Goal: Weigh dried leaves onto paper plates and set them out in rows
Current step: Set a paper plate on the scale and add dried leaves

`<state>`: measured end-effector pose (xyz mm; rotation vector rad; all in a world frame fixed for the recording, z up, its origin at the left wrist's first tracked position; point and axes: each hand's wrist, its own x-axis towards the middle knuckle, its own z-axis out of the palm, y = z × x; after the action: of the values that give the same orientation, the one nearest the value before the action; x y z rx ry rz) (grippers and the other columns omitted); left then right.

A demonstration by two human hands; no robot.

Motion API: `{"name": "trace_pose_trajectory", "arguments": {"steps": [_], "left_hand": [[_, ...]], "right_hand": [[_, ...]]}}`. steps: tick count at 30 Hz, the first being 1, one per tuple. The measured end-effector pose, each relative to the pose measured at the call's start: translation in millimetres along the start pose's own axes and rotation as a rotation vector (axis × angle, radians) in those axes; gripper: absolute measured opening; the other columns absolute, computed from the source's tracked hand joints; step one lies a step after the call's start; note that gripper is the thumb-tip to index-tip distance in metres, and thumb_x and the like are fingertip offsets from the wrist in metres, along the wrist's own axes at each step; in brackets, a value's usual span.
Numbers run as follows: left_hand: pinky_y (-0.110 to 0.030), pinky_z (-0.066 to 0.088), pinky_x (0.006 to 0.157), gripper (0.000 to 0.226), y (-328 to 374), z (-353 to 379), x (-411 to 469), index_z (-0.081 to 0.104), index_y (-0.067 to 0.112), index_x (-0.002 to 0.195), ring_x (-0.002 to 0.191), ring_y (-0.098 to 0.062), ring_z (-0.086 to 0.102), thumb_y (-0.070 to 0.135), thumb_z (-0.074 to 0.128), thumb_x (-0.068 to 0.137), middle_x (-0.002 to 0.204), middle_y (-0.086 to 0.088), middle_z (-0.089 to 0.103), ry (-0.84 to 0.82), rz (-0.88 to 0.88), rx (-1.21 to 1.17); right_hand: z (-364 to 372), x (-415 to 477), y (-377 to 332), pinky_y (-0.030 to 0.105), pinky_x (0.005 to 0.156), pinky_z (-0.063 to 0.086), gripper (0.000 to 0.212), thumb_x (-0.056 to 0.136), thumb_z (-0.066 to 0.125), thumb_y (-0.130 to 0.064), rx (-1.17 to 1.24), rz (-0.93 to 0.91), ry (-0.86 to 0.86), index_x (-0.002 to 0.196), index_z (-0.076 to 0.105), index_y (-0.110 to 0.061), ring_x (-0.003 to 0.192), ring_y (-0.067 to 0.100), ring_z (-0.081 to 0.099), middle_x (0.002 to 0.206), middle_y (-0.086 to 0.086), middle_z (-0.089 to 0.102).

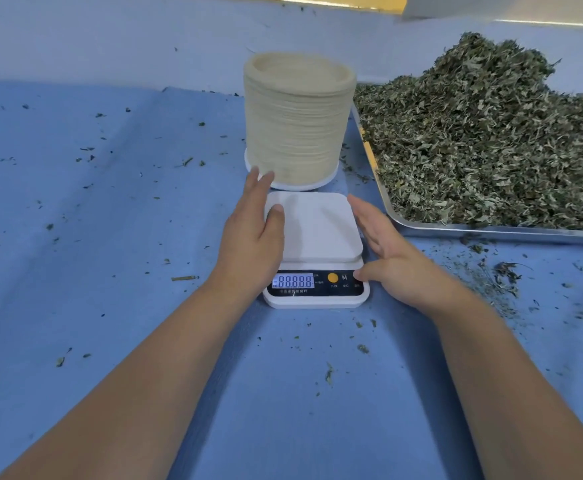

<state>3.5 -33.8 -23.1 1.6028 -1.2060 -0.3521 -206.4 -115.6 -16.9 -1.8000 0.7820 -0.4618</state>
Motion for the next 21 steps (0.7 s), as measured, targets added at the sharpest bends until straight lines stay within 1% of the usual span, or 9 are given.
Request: {"name": "trace_pose_trajectory", "arguments": {"steps": [1, 3, 5, 7, 9, 11, 13, 16, 21], "left_hand": [[0.0, 0.027, 0.105, 0.05, 8, -3, 6, 0.037, 0.021, 0.159, 0.137, 0.019, 0.033, 0.016, 0.04, 0.109, 0.17, 0.002, 0.025, 0.022, 0.11, 0.073], [0.002, 0.019, 0.108, 0.052, 28, -10, 29, 0.033, 0.012, 0.16, 0.156, -0.009, 0.021, 0.01, 0.037, 0.108, 0.172, -0.001, 0.014, 0.056, 0.37, 0.256], [-0.013, 0.016, 0.119, 0.056, 52, -17, 69, 0.026, 0.005, 0.162, 0.159, -0.025, 0.012, 0.005, 0.035, 0.106, 0.172, -0.009, 0.012, 0.047, 0.522, 0.461], [-0.031, 0.015, 0.125, 0.057, 76, -21, 111, 0.026, 0.003, 0.161, 0.158, -0.031, 0.015, 0.002, 0.035, 0.105, 0.171, -0.015, 0.017, -0.021, 0.514, 0.697], [-0.042, 0.029, 0.118, 0.05, 91, -22, 140, 0.042, 0.007, 0.153, 0.146, -0.036, 0.035, 0.002, 0.038, 0.103, 0.16, -0.017, 0.04, -0.131, 0.429, 0.912], [-0.044, 0.046, 0.093, 0.037, 98, -22, 151, 0.061, 0.012, 0.134, 0.114, -0.036, 0.056, 0.007, 0.041, 0.104, 0.128, -0.015, 0.064, -0.214, 0.367, 1.007], [-0.039, 0.042, 0.074, 0.028, 102, -22, 152, 0.066, 0.012, 0.116, 0.09, -0.032, 0.051, 0.008, 0.042, 0.102, 0.098, -0.01, 0.061, -0.239, 0.382, 1.08], [-0.036, 0.037, 0.067, 0.02, 110, -23, 150, 0.063, 0.01, 0.099, 0.079, -0.032, 0.048, 0.001, 0.045, 0.095, 0.079, -0.005, 0.046, -0.239, 0.428, 1.224], [-0.039, 0.033, 0.063, 0.015, 113, -24, 152, 0.056, 0.008, 0.095, 0.073, -0.032, 0.047, -0.003, 0.047, 0.09, 0.078, -0.008, 0.047, -0.191, 0.528, 1.245]], "right_hand": [[-1, 1, 1, 0.034, 0.121, 0.026, 0.103, 0.073, 0.059, 0.006, 0.001, 0.003, 0.007, 0.156, 0.024, -0.045, 0.144, -0.01, 0.026, 0.157, -0.027, 0.032], [-1, 3, 4, 0.041, 0.122, 0.027, 0.103, 0.071, 0.06, -0.002, -0.001, 0.017, 0.011, 0.152, 0.026, -0.054, 0.146, -0.007, 0.025, 0.157, -0.029, 0.031], [-2, 4, 7, 0.045, 0.121, 0.029, 0.102, 0.07, 0.062, -0.006, -0.006, 0.029, 0.023, 0.148, 0.027, -0.061, 0.146, -0.003, 0.027, 0.156, -0.03, 0.031], [-2, 4, 9, 0.047, 0.12, 0.029, 0.1, 0.07, 0.063, -0.01, -0.007, 0.038, 0.029, 0.145, 0.027, -0.066, 0.148, -0.001, 0.024, 0.158, -0.03, 0.028], [-2, 4, 11, 0.046, 0.12, 0.028, 0.098, 0.071, 0.063, -0.012, 0.002, 0.046, 0.027, 0.142, 0.027, -0.07, 0.149, 0.0, 0.021, 0.159, -0.03, 0.025], [-2, 4, 12, 0.041, 0.119, 0.029, 0.097, 0.071, 0.062, -0.013, 0.005, 0.052, 0.03, 0.139, 0.028, -0.073, 0.148, -0.003, 0.021, 0.158, -0.032, 0.025], [-2, 4, 11, 0.035, 0.116, 0.03, 0.095, 0.071, 0.061, -0.013, 0.004, 0.054, 0.026, 0.139, 0.029, -0.072, 0.146, -0.005, 0.022, 0.156, -0.034, 0.026], [-1, 3, 9, 0.029, 0.109, 0.035, 0.094, 0.072, 0.059, -0.013, -0.011, 0.05, 0.016, 0.14, 0.028, -0.07, 0.138, -0.015, 0.03, 0.157, -0.033, 0.025], [-2, 1, 6, 0.021, 0.09, 0.043, 0.092, 0.075, 0.059, -0.013, -0.026, 0.039, 0.007, 0.143, 0.026, -0.067, 0.11, -0.027, 0.046, 0.16, -0.03, 0.023]]}}
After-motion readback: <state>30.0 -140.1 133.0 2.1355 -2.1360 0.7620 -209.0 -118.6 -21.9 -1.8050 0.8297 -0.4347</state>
